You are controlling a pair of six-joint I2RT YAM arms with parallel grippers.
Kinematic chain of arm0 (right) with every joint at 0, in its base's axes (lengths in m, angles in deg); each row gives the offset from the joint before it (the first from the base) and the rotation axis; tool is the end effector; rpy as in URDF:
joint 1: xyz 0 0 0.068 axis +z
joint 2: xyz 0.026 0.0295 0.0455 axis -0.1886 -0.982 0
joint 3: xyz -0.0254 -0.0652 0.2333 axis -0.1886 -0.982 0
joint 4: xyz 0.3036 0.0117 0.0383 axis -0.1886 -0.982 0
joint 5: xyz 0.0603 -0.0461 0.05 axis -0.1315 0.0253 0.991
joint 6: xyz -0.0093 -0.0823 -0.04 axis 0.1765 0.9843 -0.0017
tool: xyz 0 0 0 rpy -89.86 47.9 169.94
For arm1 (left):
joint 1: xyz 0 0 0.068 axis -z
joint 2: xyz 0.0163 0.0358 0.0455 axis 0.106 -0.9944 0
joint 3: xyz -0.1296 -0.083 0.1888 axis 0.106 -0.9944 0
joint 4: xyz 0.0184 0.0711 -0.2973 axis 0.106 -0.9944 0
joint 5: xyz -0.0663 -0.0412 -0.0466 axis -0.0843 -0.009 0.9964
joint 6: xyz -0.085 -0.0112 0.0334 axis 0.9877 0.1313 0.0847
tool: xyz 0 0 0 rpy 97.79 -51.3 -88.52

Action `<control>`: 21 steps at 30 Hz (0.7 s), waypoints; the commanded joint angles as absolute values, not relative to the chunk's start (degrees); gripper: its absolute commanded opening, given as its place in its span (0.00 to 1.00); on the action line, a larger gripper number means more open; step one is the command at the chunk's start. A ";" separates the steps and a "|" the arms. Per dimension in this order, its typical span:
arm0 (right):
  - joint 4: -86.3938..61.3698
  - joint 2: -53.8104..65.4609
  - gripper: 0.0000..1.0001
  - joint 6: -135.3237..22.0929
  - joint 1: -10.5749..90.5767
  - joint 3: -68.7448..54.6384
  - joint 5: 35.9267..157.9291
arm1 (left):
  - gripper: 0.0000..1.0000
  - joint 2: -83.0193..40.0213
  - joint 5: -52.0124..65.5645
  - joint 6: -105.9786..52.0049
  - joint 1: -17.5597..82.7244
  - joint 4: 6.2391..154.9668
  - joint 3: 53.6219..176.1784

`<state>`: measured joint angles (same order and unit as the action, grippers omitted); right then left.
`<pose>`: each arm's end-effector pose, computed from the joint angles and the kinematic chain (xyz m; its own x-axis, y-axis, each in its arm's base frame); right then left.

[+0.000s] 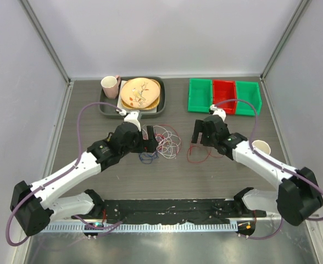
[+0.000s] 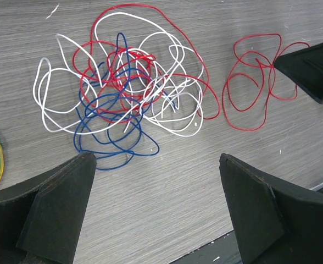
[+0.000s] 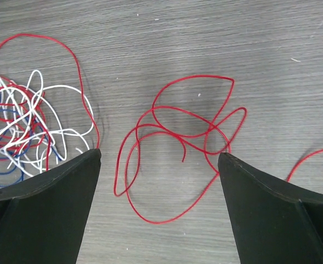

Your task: Untangle the cables

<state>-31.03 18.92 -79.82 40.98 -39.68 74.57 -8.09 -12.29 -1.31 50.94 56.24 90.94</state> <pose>0.2988 0.1488 0.1539 -0.6850 0.1622 -0.7103 0.0177 0.9783 0.2063 0.2475 -0.2246 0.2171 -0.6864 -0.1559 -0.7103 0.2134 0.8906 -0.4017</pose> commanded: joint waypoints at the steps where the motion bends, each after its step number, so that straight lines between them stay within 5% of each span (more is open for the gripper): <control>1: -28.18 12.92 0.94 -79.77 44.61 -34.53 69.88 | 1.00 -6.56 -14.41 -0.69 50.64 56.88 90.63; 9: -35.12 2.80 0.95 -87.41 46.74 -30.39 53.70 | 1.00 -5.69 -16.16 -0.42 50.47 55.56 90.63; 21: -24.31 -2.91 0.95 -83.46 36.54 -33.56 68.10 | 1.00 -5.59 -16.60 -0.33 50.29 55.56 90.28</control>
